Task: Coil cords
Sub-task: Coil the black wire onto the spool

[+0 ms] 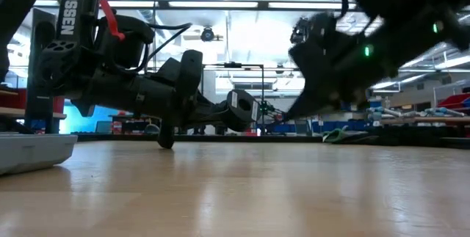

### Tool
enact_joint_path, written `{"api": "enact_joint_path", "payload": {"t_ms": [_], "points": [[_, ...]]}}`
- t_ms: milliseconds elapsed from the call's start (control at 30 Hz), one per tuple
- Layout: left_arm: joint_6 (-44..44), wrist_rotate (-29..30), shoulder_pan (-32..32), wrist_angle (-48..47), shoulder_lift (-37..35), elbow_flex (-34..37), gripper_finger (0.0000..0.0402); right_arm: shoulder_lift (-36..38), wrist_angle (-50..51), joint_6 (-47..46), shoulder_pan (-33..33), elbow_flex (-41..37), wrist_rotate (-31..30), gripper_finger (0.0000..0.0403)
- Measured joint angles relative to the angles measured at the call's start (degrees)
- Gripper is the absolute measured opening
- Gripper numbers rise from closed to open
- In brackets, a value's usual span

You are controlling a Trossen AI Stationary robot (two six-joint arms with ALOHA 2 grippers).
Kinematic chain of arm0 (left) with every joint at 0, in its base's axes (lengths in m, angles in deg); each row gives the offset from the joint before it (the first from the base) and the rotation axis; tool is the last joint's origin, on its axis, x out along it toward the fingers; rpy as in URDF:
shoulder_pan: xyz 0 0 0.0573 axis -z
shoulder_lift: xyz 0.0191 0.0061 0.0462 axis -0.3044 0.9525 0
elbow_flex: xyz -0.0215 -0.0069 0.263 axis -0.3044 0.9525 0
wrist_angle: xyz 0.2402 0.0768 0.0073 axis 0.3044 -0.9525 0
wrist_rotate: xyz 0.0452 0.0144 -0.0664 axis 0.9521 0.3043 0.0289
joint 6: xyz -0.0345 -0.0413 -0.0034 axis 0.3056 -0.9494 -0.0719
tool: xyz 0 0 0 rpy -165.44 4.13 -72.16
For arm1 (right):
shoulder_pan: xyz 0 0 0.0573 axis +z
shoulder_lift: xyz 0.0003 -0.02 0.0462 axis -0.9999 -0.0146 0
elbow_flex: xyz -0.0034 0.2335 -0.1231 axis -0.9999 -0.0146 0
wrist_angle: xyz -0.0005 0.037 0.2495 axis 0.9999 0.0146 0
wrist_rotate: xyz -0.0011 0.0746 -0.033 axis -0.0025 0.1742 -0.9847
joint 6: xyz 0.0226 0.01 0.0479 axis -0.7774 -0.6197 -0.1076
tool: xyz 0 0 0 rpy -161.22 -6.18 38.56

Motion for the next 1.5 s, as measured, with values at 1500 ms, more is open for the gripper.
{"api": "enact_joint_path", "payload": {"t_ms": [1500], "points": [[2.7, 7.7, 0.0, 2.6, 0.1, 0.0, 0.0, -13.1, -29.4, -3.7, -10.4, 7.9, 12.7, 0.0151]]}}
